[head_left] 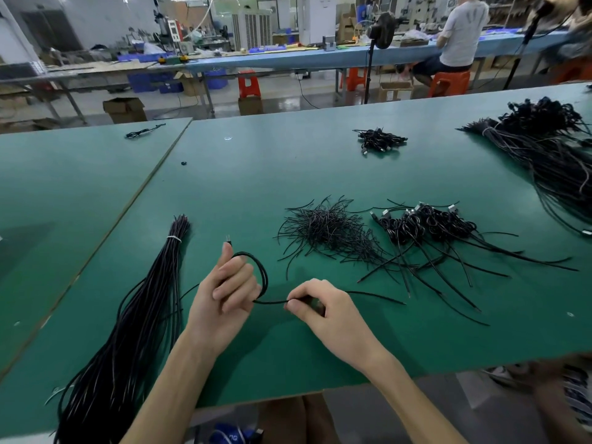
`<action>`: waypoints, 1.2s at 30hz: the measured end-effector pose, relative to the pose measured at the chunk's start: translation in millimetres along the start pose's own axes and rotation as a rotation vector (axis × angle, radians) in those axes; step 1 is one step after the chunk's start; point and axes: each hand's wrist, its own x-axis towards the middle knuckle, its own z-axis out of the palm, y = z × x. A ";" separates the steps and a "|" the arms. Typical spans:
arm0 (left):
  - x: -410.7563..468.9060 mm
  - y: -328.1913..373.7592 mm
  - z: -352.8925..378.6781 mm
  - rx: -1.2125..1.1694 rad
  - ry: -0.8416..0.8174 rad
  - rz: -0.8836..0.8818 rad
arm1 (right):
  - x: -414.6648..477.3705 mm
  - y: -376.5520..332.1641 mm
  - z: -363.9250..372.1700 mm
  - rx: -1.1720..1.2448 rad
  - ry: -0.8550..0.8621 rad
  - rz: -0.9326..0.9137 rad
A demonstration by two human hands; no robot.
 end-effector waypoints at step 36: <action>7.6 -45.1 0.2 2.050 0.214 0.284 | 2.9 1.4 -9.7 0.536 0.137 0.034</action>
